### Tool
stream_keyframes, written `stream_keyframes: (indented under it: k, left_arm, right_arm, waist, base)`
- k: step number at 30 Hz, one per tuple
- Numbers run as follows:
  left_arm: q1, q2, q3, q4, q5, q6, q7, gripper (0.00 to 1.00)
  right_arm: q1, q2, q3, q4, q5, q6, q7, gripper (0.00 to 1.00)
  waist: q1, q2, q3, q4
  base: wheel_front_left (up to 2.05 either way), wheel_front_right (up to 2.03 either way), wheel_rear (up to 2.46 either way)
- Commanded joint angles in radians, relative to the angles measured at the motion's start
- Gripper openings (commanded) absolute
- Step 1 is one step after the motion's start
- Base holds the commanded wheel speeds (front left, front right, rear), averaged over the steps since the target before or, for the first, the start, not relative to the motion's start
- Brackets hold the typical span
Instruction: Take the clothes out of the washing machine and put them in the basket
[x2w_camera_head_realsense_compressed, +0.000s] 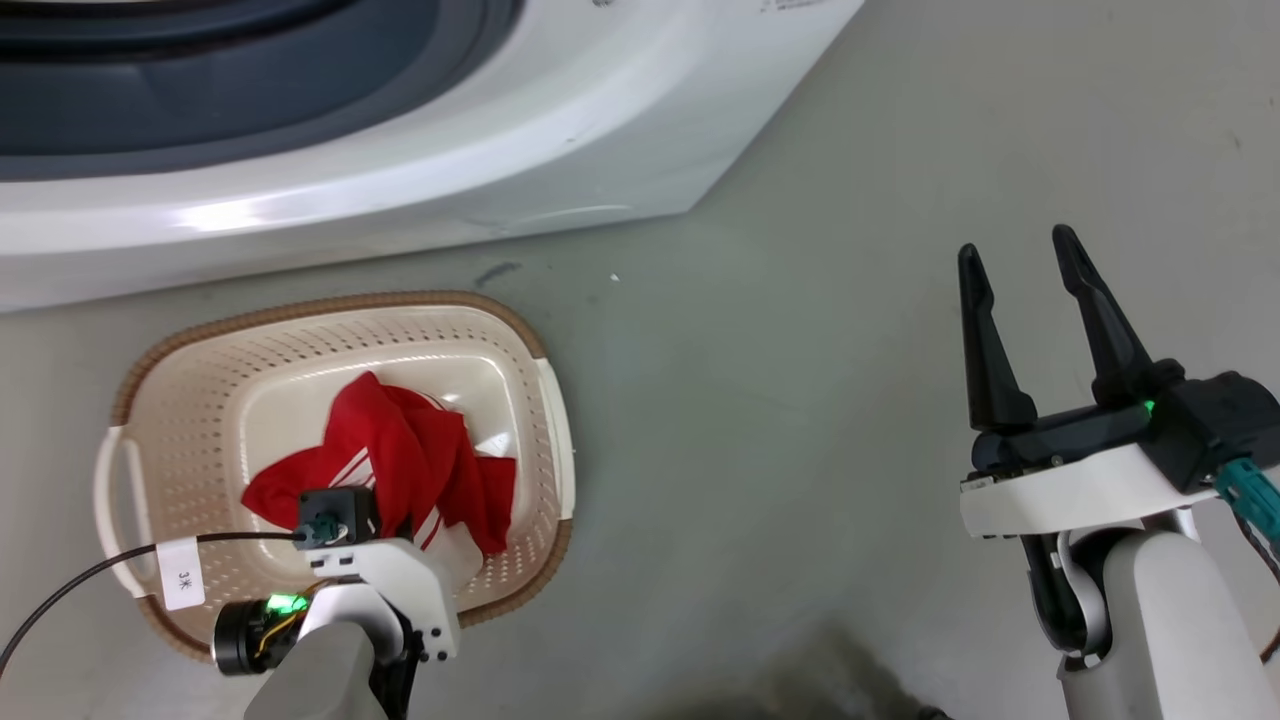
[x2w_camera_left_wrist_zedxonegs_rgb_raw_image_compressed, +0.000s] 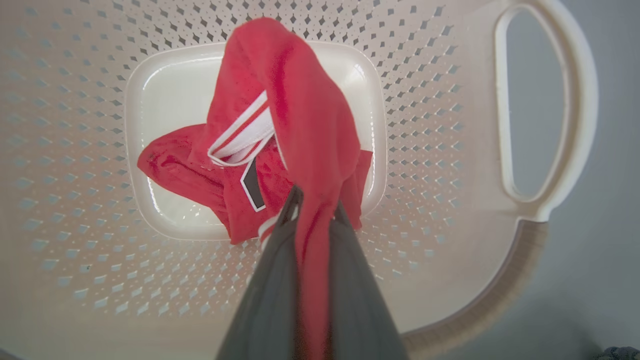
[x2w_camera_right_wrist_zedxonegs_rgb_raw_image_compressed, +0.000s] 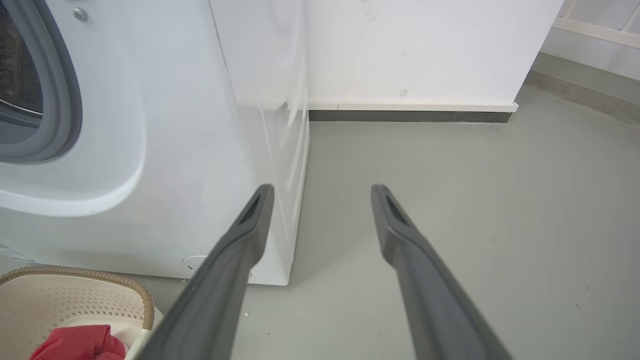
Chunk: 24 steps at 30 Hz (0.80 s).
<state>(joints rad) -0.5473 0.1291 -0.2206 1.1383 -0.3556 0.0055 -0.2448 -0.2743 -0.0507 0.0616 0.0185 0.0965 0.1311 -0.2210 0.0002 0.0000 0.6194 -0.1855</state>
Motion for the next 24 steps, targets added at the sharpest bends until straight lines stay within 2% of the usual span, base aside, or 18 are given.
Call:
stream_keyframes:
  k: [1,10,11,12,13,14,15,18,24]
  left_arm:
    - [-0.014,0.002,0.004,0.027,-0.008,-0.007,-0.004,0.00]
    - [-0.049,-0.011,-0.001,0.126,-0.024,-0.016,0.027,0.00]
    - [-0.051,-0.011,-0.003,0.130,-0.025,-0.019,0.030,0.04]
    - [-0.052,-0.012,-0.002,0.133,-0.030,-0.021,0.036,0.13]
    - [-0.049,-0.017,-0.005,0.138,-0.034,-0.020,0.048,0.40]
    - [-0.046,-0.020,-0.006,0.140,-0.035,-0.022,0.052,0.92]
    - [-0.041,-0.022,-0.007,0.141,-0.037,-0.024,0.055,1.00]
    - [-0.027,-0.024,-0.007,0.144,-0.043,-0.028,0.049,1.00]
    - [0.019,-0.037,0.011,0.147,-0.074,-0.039,0.016,1.00]
  right_arm:
    - [-0.022,0.001,0.006,0.005,0.007,-0.001,-0.010,1.00]
    - [-0.039,0.001,0.009,0.028,0.011,-0.001,-0.026,1.00]
    - [-0.040,0.001,0.008,0.030,0.010,-0.001,-0.027,1.00]
    - [-0.041,0.001,0.007,0.033,0.009,-0.001,-0.028,1.00]
    - [-0.045,0.001,0.008,0.040,0.005,-0.001,-0.028,1.00]
    - [-0.046,0.001,0.007,0.043,0.003,-0.001,-0.029,1.00]
    - [-0.044,0.001,0.006,0.046,0.002,-0.001,-0.030,1.00]
    - [-0.037,0.001,0.004,0.054,-0.001,-0.001,-0.032,1.00]
    - [0.000,0.001,-0.006,0.081,-0.006,-0.001,-0.034,1.00]
  waist:
    - [-0.0002,0.0000,0.032,-0.023]
    - [-0.0002,0.0000,0.065,-0.033]
    - [-0.0002,0.0000,0.064,-0.031]
    - [-0.0002,0.0000,0.062,-0.030]
    - [-0.0002,0.0000,0.052,-0.025]
    - [-0.0002,0.0000,0.043,-0.023]
    - [-0.0002,0.0000,0.031,-0.019]
    - [-0.0002,0.0000,0.000,-0.012]
    - [-0.0002,0.0000,-0.129,0.017]
  base:
    - [0.00,0.00,0.00]
    - [0.00,0.00,0.00]
    - [0.00,0.00,0.00]
    - [0.00,0.00,0.00]
    - [0.00,0.00,0.00]
    - [0.00,0.00,0.00]
    - [0.00,0.00,0.00]
    - [0.00,0.00,0.00]
    - [0.00,0.00,0.00]
